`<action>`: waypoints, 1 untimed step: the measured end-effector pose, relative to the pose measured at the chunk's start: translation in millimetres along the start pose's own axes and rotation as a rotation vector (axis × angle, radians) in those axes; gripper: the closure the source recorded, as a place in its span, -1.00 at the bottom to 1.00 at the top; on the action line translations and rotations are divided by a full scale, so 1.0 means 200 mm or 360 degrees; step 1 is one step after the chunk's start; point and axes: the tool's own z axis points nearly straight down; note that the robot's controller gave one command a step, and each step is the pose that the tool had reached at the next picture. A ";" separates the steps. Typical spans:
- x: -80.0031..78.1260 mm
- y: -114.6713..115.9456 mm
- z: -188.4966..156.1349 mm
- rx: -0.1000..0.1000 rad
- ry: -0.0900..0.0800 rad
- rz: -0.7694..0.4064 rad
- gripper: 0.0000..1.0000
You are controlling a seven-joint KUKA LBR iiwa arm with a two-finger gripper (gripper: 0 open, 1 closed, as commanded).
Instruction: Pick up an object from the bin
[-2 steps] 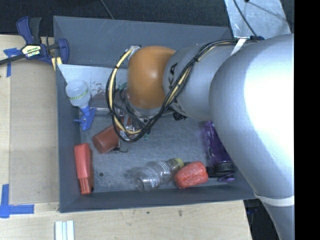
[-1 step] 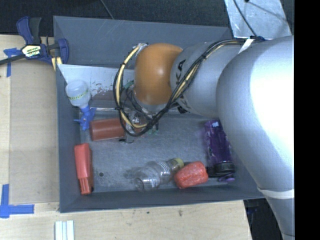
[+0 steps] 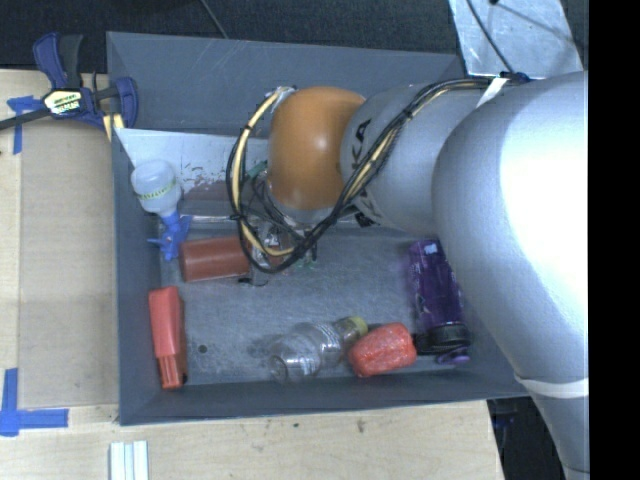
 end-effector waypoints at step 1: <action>0.02 -0.05 -0.26 0.0003 0.0016 -0.0026 1.00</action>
Offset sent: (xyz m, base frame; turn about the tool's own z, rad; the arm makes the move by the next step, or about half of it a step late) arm 0.0084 -0.0044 0.0042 0.0213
